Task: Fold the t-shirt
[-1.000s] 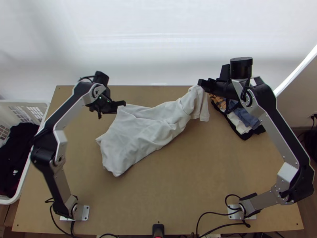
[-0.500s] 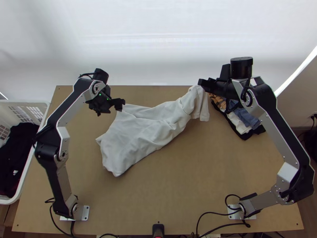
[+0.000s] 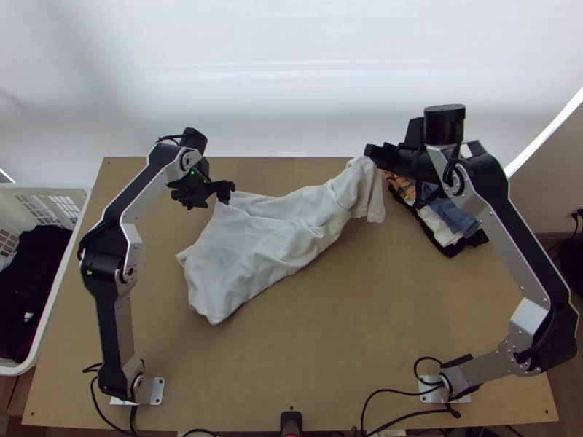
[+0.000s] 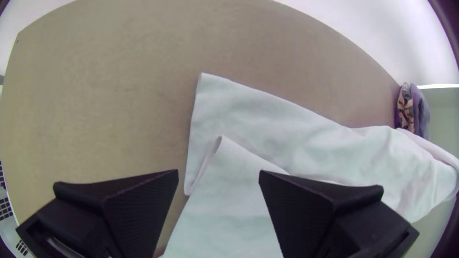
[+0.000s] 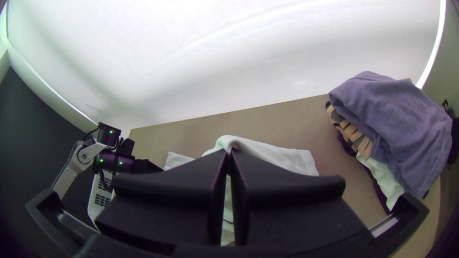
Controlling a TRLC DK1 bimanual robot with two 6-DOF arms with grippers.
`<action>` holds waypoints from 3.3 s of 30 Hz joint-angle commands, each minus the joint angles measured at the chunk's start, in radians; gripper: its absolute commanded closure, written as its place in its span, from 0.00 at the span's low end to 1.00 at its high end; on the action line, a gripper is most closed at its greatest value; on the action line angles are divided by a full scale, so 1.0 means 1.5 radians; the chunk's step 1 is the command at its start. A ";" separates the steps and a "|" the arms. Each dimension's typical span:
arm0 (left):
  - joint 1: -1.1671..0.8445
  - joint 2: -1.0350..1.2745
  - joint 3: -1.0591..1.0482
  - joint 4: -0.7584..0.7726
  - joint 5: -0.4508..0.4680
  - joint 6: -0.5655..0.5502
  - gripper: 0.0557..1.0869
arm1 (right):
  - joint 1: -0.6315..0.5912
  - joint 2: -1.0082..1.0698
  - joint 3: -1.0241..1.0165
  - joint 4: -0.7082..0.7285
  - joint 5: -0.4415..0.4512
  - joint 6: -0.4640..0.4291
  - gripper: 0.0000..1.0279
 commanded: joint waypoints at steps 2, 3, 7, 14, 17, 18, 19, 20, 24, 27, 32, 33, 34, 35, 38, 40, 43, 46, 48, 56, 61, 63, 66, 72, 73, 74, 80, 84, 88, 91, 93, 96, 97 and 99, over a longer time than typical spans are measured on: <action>-0.010 0.035 0.012 -0.007 -0.008 -0.006 0.19 | -0.001 0.009 0.007 0.014 0.001 0.016 0.97; -0.011 0.038 0.012 -0.007 -0.008 -0.007 0.20 | -0.001 0.009 0.007 0.014 0.002 0.016 0.97; -0.016 0.042 -0.002 -0.001 -0.008 -0.018 0.55 | -0.001 0.009 0.010 0.018 0.001 0.016 0.97; -0.012 -0.007 -0.081 0.045 -0.016 -0.020 0.96 | -0.001 0.010 0.013 0.026 0.001 0.017 0.97; -0.004 -0.060 -0.114 0.048 -0.016 -0.022 0.96 | -0.004 0.009 0.010 0.026 0.001 0.017 0.97; -0.004 -0.086 -0.126 0.045 -0.015 -0.025 0.96 | -0.005 0.009 0.009 0.026 0.001 0.017 0.97; -0.004 -0.114 -0.136 0.037 -0.011 -0.026 0.96 | -0.007 0.009 0.008 0.026 0.001 0.017 0.97; -0.005 -0.140 -0.147 0.028 -0.009 -0.026 0.96 | -0.009 0.009 0.007 0.025 0.001 0.017 0.97; -0.009 -0.248 -0.177 -0.007 -0.009 -0.026 0.96 | -0.017 0.008 0.005 0.026 0.000 0.015 0.97; -0.009 -0.322 -0.183 -0.025 -0.007 -0.037 0.96 | -0.018 0.010 0.005 0.026 0.000 0.015 0.97; -0.026 -0.422 -0.180 -0.067 0.017 -0.059 0.96 | -0.018 0.013 0.008 0.026 0.000 0.015 0.97; -0.040 -0.433 -0.182 -0.086 0.018 -0.062 0.96 | -0.018 0.015 0.010 0.026 -0.001 0.015 0.97; -0.053 -0.442 -0.190 -0.102 0.018 -0.066 0.96 | -0.018 0.016 0.011 0.026 -0.001 0.015 0.97; -0.068 -0.454 -0.208 -0.110 0.018 -0.066 0.96 | -0.018 0.017 0.013 0.026 -0.002 0.016 0.97; -0.112 -0.481 -0.285 -0.133 0.018 -0.067 0.96 | -0.018 0.018 0.015 0.025 -0.003 0.018 0.97; -0.150 -0.490 -0.342 -0.166 0.025 -0.067 0.96 | -0.018 0.018 0.015 0.024 -0.002 0.019 0.97; -0.212 -0.510 -0.401 -0.170 0.028 -0.076 0.96 | -0.022 0.019 0.014 0.020 -0.002 0.019 0.97; -0.262 -0.520 -0.420 -0.165 0.030 -0.081 0.96 | -0.025 0.019 0.013 0.020 -0.002 0.019 0.97; -0.287 -0.519 -0.426 -0.165 0.030 -0.076 0.96 | -0.025 0.020 0.011 0.020 -0.002 0.019 0.97; -0.410 -0.486 -0.432 -0.167 0.077 -0.015 0.34 | -0.025 0.025 0.015 0.021 -0.002 0.018 0.97; -0.389 -0.460 -0.377 -0.139 0.045 -0.029 0.04 | -0.025 0.024 0.015 0.021 -0.002 0.019 0.97; -0.363 -0.460 -0.341 -0.136 0.046 -0.037 0.04 | -0.025 0.022 0.014 0.020 -0.002 0.018 0.97; -0.315 -0.461 -0.298 -0.131 0.046 -0.044 0.04 | -0.025 0.022 0.013 0.020 -0.002 0.018 0.97; -0.198 -0.453 -0.286 -0.144 0.062 -0.094 0.04 | -0.023 0.024 0.016 0.021 -0.002 0.019 0.97; -0.176 -0.456 -0.303 -0.144 0.101 -0.114 0.04 | -0.022 0.025 0.016 0.021 -0.002 0.019 0.97; -0.152 -0.459 -0.315 -0.139 0.139 -0.124 0.04 | -0.021 0.026 0.017 0.021 -0.002 0.019 0.97; -0.141 -0.466 -0.389 -0.139 0.158 -0.176 0.04 | -0.019 0.034 0.028 0.021 -0.002 0.021 0.97; -0.140 -0.456 -0.412 -0.136 0.160 -0.201 0.04 | -0.018 0.036 0.030 0.021 -0.002 0.021 0.97; -0.134 -0.449 -0.456 -0.106 0.161 -0.206 0.04 | -0.018 0.036 0.029 0.021 -0.002 0.021 0.97; -0.126 -0.425 -0.468 -0.105 0.167 -0.182 0.05 | -0.018 0.036 0.028 0.020 -0.002 0.021 0.97; -0.114 -0.408 -0.484 -0.106 0.168 -0.182 0.04 | -0.019 0.034 0.026 0.020 -0.002 0.021 0.97; -0.094 -0.408 -0.519 -0.058 0.169 -0.189 0.04 | -0.020 0.034 0.025 0.020 -0.002 0.021 0.97; -0.085 -0.411 -0.534 -0.031 0.169 -0.199 0.04 | -0.020 0.033 0.025 0.020 -0.002 0.021 0.97; -0.070 -0.413 -0.552 0.017 0.171 -0.210 0.05 | -0.019 0.033 0.024 0.020 -0.002 0.021 0.97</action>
